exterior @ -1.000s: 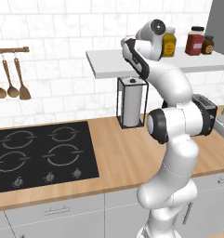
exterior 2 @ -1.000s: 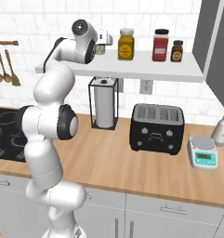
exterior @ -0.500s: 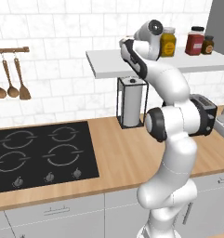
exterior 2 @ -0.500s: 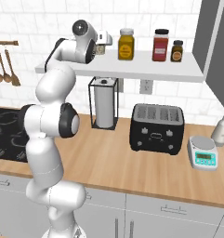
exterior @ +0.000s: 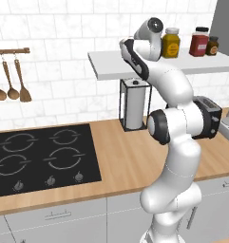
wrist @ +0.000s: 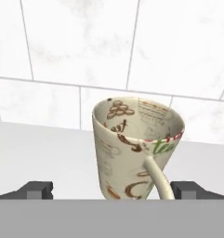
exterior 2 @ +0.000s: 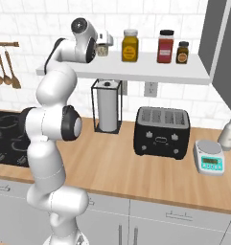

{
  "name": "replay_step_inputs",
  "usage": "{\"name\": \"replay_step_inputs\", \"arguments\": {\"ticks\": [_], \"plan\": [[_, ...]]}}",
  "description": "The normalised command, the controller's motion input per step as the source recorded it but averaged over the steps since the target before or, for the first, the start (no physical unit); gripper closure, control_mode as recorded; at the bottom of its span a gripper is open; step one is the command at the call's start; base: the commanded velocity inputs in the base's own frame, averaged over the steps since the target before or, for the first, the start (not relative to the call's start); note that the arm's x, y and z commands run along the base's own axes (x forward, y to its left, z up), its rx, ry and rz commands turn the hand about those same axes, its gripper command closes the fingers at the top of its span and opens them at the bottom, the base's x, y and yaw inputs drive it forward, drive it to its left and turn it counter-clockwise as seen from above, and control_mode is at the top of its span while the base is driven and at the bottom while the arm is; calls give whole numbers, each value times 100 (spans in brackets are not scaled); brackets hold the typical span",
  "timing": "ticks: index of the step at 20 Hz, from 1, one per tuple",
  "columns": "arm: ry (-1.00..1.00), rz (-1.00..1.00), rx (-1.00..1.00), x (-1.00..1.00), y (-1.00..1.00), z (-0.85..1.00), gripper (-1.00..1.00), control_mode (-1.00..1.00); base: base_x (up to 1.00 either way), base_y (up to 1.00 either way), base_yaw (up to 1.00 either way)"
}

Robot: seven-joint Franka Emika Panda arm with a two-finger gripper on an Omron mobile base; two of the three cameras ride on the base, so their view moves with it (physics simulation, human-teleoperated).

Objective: Gather all objects into one cabinet and sort the glasses and bowls to opposite sides.

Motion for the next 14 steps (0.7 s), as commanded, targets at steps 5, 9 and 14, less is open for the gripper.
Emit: {"name": "replay_step_inputs", "arguments": {"ticks": [5, 9, 14], "plan": [[1, 0, 0, 0, 11, 0, -100, -100, 0, 0, 0], [0, 0, 0, 0, 0, 0, -100, -100, 0, 0, 0], [0, 0, 0, 0, 0, 0, -100, -100, 0, 0, 0]]}}
